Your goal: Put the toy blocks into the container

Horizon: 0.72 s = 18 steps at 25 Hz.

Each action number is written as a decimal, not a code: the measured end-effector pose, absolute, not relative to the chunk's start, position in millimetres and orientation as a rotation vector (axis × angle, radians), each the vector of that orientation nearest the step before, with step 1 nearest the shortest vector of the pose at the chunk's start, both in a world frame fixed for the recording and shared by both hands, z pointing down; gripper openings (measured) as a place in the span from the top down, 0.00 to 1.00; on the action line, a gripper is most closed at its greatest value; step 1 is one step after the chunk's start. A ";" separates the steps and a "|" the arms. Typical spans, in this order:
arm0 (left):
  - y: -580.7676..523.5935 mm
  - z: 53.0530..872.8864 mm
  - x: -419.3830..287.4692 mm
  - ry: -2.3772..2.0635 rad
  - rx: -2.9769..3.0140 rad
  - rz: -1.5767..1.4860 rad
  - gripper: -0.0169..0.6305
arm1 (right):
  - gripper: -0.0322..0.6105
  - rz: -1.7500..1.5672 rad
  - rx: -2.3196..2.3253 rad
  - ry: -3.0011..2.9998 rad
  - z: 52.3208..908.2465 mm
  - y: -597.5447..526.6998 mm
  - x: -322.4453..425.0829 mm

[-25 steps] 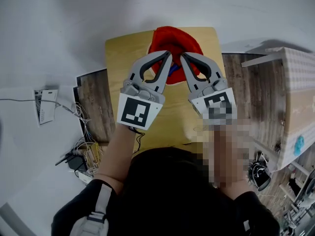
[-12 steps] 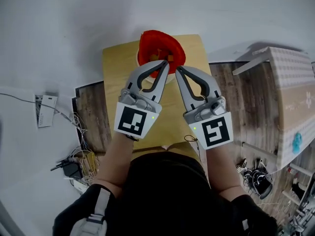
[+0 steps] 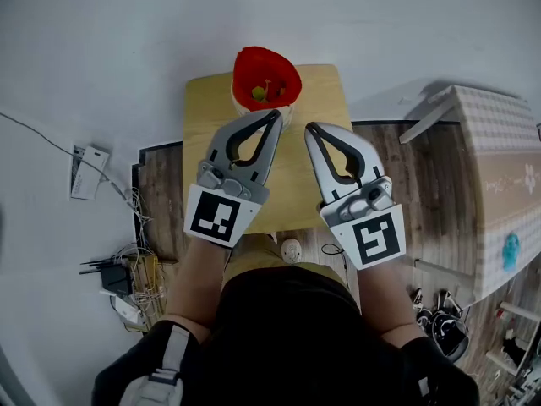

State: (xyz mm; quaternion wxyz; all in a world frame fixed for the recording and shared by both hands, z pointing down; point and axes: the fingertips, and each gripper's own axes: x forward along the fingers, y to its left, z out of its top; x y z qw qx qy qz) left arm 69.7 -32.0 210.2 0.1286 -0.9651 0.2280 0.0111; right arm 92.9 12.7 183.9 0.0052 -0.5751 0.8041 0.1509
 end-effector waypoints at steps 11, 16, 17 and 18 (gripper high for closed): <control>41.6 195.0 60.8 0.668 -2.715 0.037 0.96 | 0.91 0.551 -1.778 2.547 182.4 75.3 78.7; 54.3 189.9 57.7 0.668 -2.689 0.029 0.96 | 0.91 0.540 -1.767 2.528 180.6 83.8 75.9; 56.2 188.8 56.9 0.667 -2.686 0.028 0.96 | 0.91 0.537 -1.765 2.524 179.8 85.2 75.5; 58.1 187.9 56.5 0.666 -2.686 0.029 0.96 | 0.91 0.536 -1.762 2.521 179.1 86.6 75.2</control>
